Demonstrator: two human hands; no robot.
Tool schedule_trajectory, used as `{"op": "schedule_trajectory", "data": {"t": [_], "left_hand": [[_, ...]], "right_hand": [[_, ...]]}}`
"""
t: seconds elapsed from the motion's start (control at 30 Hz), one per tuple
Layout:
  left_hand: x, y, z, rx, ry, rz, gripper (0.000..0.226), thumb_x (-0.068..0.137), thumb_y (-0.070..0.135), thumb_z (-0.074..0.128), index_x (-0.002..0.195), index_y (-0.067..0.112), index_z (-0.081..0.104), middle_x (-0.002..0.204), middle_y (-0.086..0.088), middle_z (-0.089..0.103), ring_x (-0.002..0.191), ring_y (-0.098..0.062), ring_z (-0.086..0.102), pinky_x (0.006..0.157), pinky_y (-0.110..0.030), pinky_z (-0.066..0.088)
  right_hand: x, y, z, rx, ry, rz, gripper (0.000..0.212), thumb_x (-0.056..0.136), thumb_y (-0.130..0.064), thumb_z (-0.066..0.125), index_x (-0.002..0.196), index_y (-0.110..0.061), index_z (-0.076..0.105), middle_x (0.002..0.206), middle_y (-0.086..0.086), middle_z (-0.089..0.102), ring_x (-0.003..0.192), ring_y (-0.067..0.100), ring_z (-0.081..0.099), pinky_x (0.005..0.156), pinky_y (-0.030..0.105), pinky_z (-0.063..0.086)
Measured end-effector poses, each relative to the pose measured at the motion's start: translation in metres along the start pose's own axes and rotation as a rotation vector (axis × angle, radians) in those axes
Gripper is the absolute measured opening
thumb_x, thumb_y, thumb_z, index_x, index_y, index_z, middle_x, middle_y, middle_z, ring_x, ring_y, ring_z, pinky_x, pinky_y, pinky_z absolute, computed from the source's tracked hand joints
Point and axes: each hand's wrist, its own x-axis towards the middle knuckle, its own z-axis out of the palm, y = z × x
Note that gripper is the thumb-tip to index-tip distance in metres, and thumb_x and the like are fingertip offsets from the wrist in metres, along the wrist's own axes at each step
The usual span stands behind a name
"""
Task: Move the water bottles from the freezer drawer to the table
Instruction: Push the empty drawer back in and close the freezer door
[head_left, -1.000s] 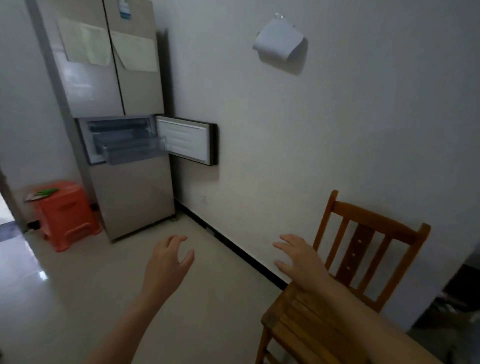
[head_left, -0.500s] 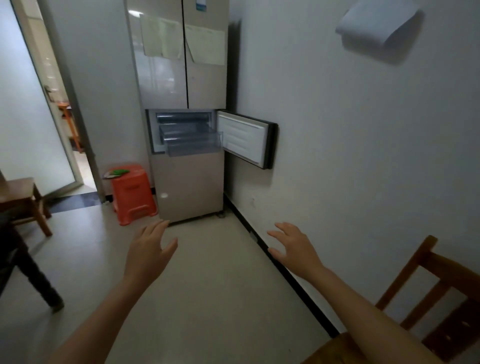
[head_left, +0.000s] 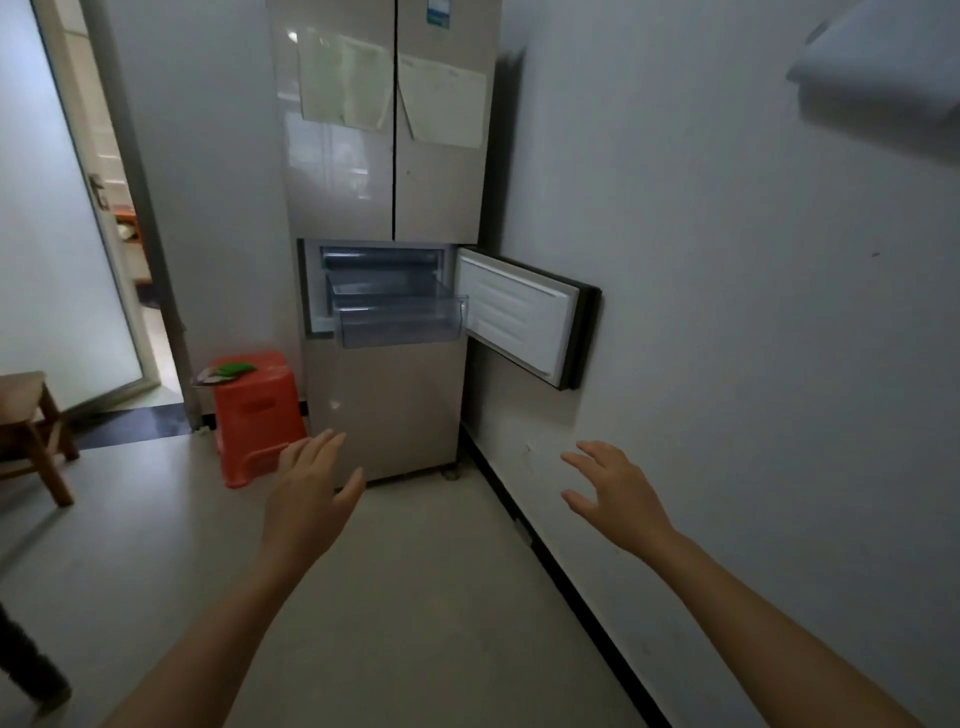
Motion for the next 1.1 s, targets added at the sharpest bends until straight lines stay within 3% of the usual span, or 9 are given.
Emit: {"op": "schedule_trajectory", "data": {"t": [0.2, 0.33, 0.53, 0.6, 0.73, 0.83, 0.97, 1.1], "left_hand": [[0.06, -0.006, 0.06, 0.094, -0.044, 0.016, 0.052, 0.082, 0.016, 0.067, 0.128, 0.0, 0.051, 0.136, -0.02, 0.048, 0.128, -0.039, 0.038, 0.103, -0.049, 0.032], [0.113, -0.004, 0.108, 0.139, -0.074, 0.04, 0.052, 0.079, 0.023, 0.064, 0.124, -0.001, 0.054, 0.132, -0.023, 0.051, 0.123, -0.044, 0.044, 0.092, -0.054, 0.042], [0.197, 0.002, 0.167, 0.279, -0.098, 0.024, 0.07, 0.068, 0.019, 0.079, 0.129, 0.0, 0.05, 0.135, -0.025, 0.046, 0.121, -0.048, 0.044, 0.091, -0.055, 0.043], [0.226, 0.003, 0.183, 0.312, -0.09, -0.004, 0.072, 0.069, 0.023, 0.078, 0.131, 0.002, 0.048, 0.135, -0.025, 0.047, 0.121, -0.048, 0.044, 0.09, -0.056, 0.043], [0.261, -0.005, 0.206, 0.358, -0.053, -0.072, 0.069, 0.072, 0.042, 0.054, 0.132, 0.011, 0.039, 0.134, -0.024, 0.049, 0.123, -0.041, 0.033, 0.086, -0.061, 0.042], [0.284, -0.025, 0.222, 0.412, -0.079, -0.122, 0.068, 0.075, 0.05, 0.04, 0.133, 0.014, 0.036, 0.134, -0.024, 0.048, 0.125, -0.04, 0.029, 0.086, -0.063, 0.041], [0.314, -0.059, 0.241, 0.441, -0.057, -0.21, 0.071, 0.078, 0.051, 0.046, 0.139, 0.015, 0.037, 0.147, -0.021, 0.031, 0.135, -0.044, 0.024, 0.1, -0.064, 0.027], [0.354, -0.101, 0.258, 0.42, -0.02, -0.27, 0.069, 0.089, 0.055, 0.04, 0.146, 0.023, 0.018, 0.156, -0.012, 0.006, 0.142, -0.035, -0.002, 0.111, -0.056, 0.005]], "right_hand": [[0.067, 0.036, 0.036, 0.019, -0.041, 0.013, 0.053, 0.092, -0.032, 0.052, 0.141, -0.018, 0.035, 0.149, 0.004, 0.029, 0.139, 0.017, 0.025, 0.109, 0.032, 0.024], [0.122, 0.074, 0.058, 0.018, -0.052, 0.017, 0.054, 0.093, -0.034, 0.05, 0.142, -0.02, 0.032, 0.149, 0.004, 0.029, 0.138, 0.016, 0.025, 0.108, 0.03, 0.024], [0.23, 0.121, 0.075, 0.131, -0.079, -0.045, 0.065, 0.094, -0.031, 0.05, 0.147, -0.022, 0.014, 0.153, 0.002, 0.022, 0.14, 0.017, 0.024, 0.11, 0.027, 0.021], [0.271, 0.135, 0.085, 0.149, -0.084, -0.058, 0.064, 0.094, -0.029, 0.05, 0.147, -0.02, 0.016, 0.155, 0.006, 0.018, 0.142, 0.019, 0.019, 0.112, 0.028, 0.018], [0.335, 0.149, 0.11, 0.169, -0.066, -0.061, 0.053, 0.093, -0.026, 0.053, 0.141, -0.013, 0.035, 0.153, 0.013, 0.019, 0.143, 0.026, 0.015, 0.115, 0.033, 0.014], [0.377, 0.151, 0.136, 0.147, -0.116, -0.086, 0.051, 0.094, -0.029, 0.049, 0.141, -0.016, 0.035, 0.155, 0.01, 0.016, 0.144, 0.022, 0.012, 0.115, 0.033, 0.015], [0.431, 0.14, 0.168, 0.138, -0.197, -0.124, 0.053, 0.095, -0.033, 0.047, 0.144, -0.019, 0.03, 0.156, 0.006, 0.013, 0.144, 0.019, 0.011, 0.114, 0.032, 0.016], [0.489, 0.124, 0.194, 0.136, -0.208, -0.155, 0.056, 0.095, -0.033, 0.047, 0.145, -0.019, 0.028, 0.155, 0.005, 0.015, 0.144, 0.019, 0.011, 0.114, 0.033, 0.014]]}}
